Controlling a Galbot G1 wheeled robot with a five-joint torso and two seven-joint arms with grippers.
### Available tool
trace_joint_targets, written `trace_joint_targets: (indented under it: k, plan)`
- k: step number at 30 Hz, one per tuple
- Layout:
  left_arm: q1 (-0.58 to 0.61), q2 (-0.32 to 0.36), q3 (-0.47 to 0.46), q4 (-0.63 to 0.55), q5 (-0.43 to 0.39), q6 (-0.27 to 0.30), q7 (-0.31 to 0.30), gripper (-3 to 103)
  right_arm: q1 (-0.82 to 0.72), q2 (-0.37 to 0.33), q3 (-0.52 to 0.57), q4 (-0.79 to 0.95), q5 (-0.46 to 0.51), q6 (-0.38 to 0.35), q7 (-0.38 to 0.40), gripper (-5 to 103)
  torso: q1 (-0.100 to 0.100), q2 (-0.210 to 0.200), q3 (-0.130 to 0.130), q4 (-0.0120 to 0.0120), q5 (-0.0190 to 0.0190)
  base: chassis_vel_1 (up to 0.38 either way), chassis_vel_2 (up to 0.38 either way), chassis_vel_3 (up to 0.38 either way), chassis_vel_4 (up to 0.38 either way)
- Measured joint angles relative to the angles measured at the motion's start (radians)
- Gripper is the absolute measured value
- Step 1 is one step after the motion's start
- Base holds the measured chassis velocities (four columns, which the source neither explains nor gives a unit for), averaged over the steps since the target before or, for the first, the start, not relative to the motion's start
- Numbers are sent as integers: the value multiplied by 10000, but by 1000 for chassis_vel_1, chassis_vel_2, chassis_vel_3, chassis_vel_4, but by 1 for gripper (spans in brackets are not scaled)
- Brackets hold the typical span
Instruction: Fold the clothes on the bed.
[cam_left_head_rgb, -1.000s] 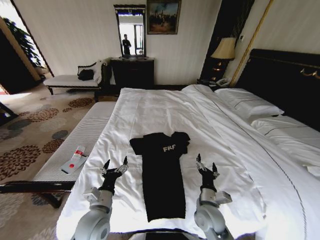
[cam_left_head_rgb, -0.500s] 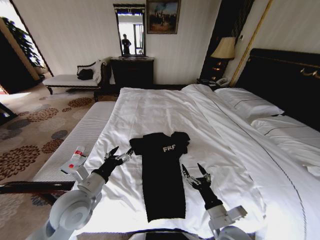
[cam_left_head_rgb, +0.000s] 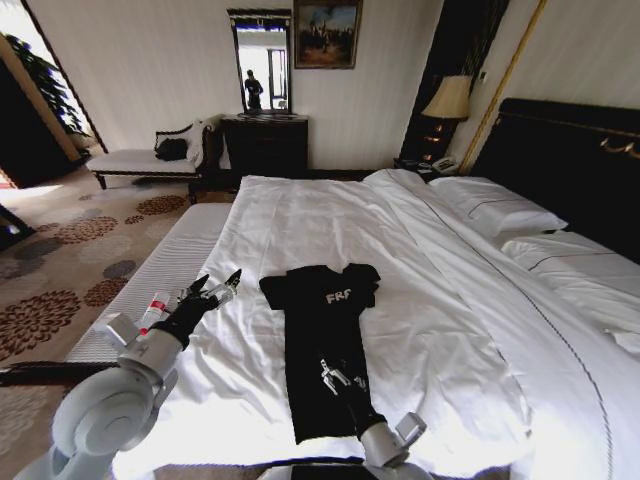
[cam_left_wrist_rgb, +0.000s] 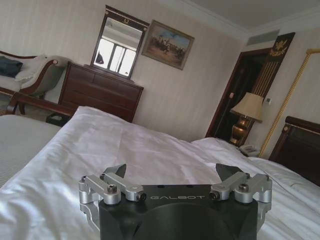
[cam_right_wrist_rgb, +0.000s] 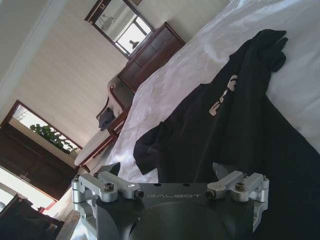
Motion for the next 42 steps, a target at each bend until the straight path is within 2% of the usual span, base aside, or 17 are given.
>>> trace_joint_targets:
  k: [1, 6, 11, 16, 21, 24, 37, 42]
  plan:
    - [0, 0, 0, 0, 0, 0, 0, 100, 0, 0, 0, 0, 0, 0, 0, 100, 0, 0, 0, 0, 0, 0, 0, 0, 0]
    - [61, 100, -202, 82, 86, 122, -120, 100, 1464, -393, -838, 299, 2140, -254, 1343, 100, 1, 0, 1, 0, -1, 0, 0, 0, 0]
    - [-8, 195, -316, 238, 80, 185, -179, 100, 1569, -780, -1233, 446, 2591, -393, 1814, 100, 0, 0, 0, -5, -2, 0, 0, 0, 0]
    - [-77, 131, -257, 274, 93, 271, -245, 100, 1502, -835, -1520, 492, 2697, -691, 2074, 100, 0, 1, 0, -5, -2, 0, 0, 0, 0]
    - [-114, 125, -241, 228, 106, 330, -300, 100, 1650, -812, -1839, 61, 2357, -754, 2225, 100, 0, 0, 0, -1, -2, 0, 0, 0, 0]
    - [-127, 157, -277, 179, 105, 358, -317, 100, 1669, -851, -1961, 44, 2338, -918, 2566, 100, 0, 0, -1, -2, -1, 0, 0, 0, 0]
    - [-49, 145, -306, 91, 247, 355, -325, 100, 1039, -1210, -1309, 511, 2315, -1179, 3475, 100, 0, 0, 0, -3, -1, 0, 0, 0, 0]
    - [149, 132, -485, 46, 283, 330, -326, 100, 1032, -988, -1490, 393, 2335, -1265, 3523, 100, -1, 1, -1, -3, -1, 0, 0, 0, 0]
